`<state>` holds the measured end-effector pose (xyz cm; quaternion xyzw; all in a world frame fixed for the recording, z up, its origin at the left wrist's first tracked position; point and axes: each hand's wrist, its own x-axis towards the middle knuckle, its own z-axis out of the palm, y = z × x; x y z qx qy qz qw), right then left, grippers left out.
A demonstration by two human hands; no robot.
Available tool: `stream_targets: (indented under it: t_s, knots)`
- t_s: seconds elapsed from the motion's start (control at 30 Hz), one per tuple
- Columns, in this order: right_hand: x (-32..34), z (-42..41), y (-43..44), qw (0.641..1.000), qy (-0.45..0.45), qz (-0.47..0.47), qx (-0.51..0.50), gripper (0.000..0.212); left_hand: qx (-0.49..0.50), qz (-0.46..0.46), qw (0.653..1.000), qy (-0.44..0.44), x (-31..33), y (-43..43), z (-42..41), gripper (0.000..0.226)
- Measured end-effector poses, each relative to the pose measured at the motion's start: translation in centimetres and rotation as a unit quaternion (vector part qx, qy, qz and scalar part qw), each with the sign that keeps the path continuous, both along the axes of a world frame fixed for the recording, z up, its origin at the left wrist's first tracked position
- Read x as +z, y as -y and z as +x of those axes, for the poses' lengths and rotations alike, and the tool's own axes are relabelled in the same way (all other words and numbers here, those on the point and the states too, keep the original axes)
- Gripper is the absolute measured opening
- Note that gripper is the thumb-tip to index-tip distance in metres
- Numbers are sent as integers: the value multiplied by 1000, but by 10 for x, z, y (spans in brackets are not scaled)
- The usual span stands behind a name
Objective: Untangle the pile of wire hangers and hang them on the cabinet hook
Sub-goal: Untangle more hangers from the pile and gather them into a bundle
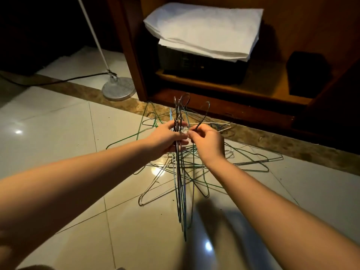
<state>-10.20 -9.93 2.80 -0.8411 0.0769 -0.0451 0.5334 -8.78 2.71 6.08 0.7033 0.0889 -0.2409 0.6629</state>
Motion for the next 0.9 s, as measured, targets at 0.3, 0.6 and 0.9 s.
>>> stream_targets:
  t_s: [0.3, 0.6, 0.9]
  knots:
    - [-9, 8, -16, 995, 41, 56, 78, 19, 18, 2, 998, 62, -6, -6, 0, 24]
    - [-33, 56, -16, 992, 80, -84, 52, 18, 70, 27, 995, 62, -5, -49, 20, 17]
    - [-124, 127, 16, 895, -165, -402, 97, 47, 88, 28, 996, 5, -37, -108, 49, 29]
